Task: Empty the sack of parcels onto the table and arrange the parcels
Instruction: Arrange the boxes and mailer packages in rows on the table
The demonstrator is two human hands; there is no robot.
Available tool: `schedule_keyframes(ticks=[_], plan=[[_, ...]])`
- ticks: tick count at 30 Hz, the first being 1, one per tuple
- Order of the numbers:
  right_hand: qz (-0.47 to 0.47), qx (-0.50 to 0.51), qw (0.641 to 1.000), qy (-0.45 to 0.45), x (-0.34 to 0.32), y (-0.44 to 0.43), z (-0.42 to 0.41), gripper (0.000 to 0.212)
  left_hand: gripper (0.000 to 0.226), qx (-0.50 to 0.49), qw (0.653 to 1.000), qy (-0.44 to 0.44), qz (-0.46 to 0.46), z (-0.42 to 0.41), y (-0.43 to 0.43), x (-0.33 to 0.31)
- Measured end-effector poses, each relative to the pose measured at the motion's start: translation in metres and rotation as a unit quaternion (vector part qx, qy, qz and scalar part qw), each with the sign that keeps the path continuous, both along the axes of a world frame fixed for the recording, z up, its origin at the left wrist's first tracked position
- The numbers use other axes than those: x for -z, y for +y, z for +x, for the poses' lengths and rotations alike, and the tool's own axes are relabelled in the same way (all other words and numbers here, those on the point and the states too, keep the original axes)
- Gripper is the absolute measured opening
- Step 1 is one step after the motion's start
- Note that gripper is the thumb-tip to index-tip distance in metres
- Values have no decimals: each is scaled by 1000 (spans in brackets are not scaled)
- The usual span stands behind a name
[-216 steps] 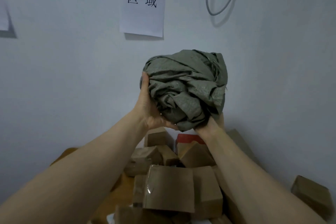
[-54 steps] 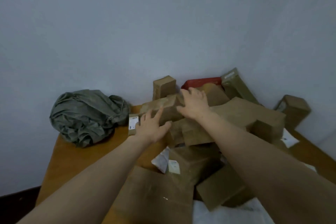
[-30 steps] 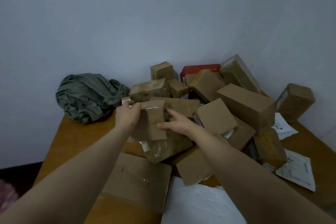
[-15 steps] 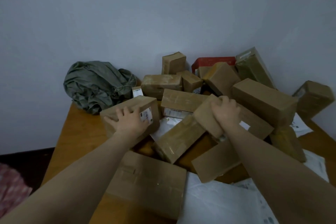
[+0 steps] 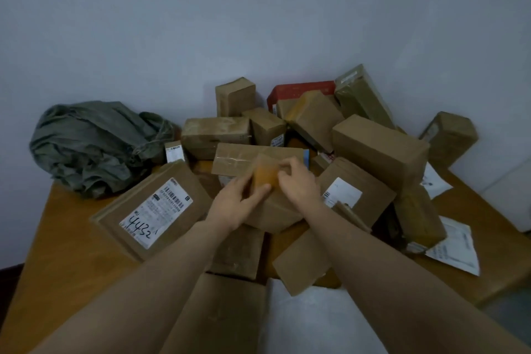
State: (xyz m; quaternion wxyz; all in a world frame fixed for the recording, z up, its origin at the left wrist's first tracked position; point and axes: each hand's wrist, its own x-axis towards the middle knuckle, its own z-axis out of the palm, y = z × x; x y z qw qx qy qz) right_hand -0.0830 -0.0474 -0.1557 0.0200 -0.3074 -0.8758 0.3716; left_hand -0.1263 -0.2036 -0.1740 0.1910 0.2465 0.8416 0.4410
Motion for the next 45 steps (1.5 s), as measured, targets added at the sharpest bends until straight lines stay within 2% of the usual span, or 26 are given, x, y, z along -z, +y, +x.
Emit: schedule_keyframes(ticks=[2, 4, 6, 7, 9, 11, 12, 15, 19, 22, 24, 26, 28, 31, 32, 35, 38, 41, 43, 45], plan=[[156, 41, 985, -63, -4, 29, 5, 28, 47, 42, 999, 34, -2, 7, 21, -7], [276, 63, 957, -67, -5, 72, 14, 26, 36, 51, 993, 101, -43, 15, 49, -12], [340, 53, 938, -37, -14, 115, 18, 24, 35, -1, 983, 171, -63, 22, 76, -17], [361, 37, 931, -52, -19, 138, 20, 29, 35, -28, 978, 197, -60, 25, 92, -20], [391, -8, 909, -148, -25, 185, 25, 51, 35, -35, 972, 228, -52, 31, 126, -24], [371, -24, 897, -240, -29, 232, 34, 76, 44, 8, 974, 215, -70, 39, 163, -25], [340, -15, 906, -254, -30, 254, 41, 83, 52, 34, 977, 188, -96, 43, 181, -24], [231, 18, 949, -213, -37, 314, 64, 87, 73, 98, 968, 112, -201, 55, 231, -16], [88, 70, 983, -148, -44, 385, 96, 99, 98, 127, 937, 88, -312, 70, 283, -1], [-51, 108, 989, -83, -34, 430, 133, 82, 116, 120, 927, 63, -350, 75, 305, 12], [-90, 149, 982, -75, -19, 452, 155, 72, 124, 133, 920, 68, -362, 76, 309, 18], [-44, 206, 976, -49, -5, 465, 175, 64, 127, 151, 912, 82, -372, 80, 321, 22], [25, 222, 973, -61, 5, 462, 189, 65, 127, 178, 902, 127, -374, 87, 334, 25], [-1, 230, 962, -148, 26, 447, 204, 104, 125, 264, 879, 200, -343, 110, 358, 31], [-14, 204, 964, -171, 35, 446, 210, 108, 123, 313, 865, 214, -327, 121, 366, 33], [50, 107, 962, -245, 48, 443, 222, 93, 122, 450, 816, 213, -293, 156, 393, 36], [83, 136, 948, -277, 57, 460, 228, 74, 117, 501, 767, 270, -296, 179, 412, 47], [129, 191, 924, -304, 54, 473, 228, 62, 102, 479, 772, 284, -305, 173, 426, 53], [184, 209, 926, -254, 42, 486, 210, 55, 84, 437, 790, 311, -296, 155, 440, 45], [251, 149, 937, -191, 31, 498, 179, 49, 69, 345, 827, 333, -295, 131, 457, 29]])
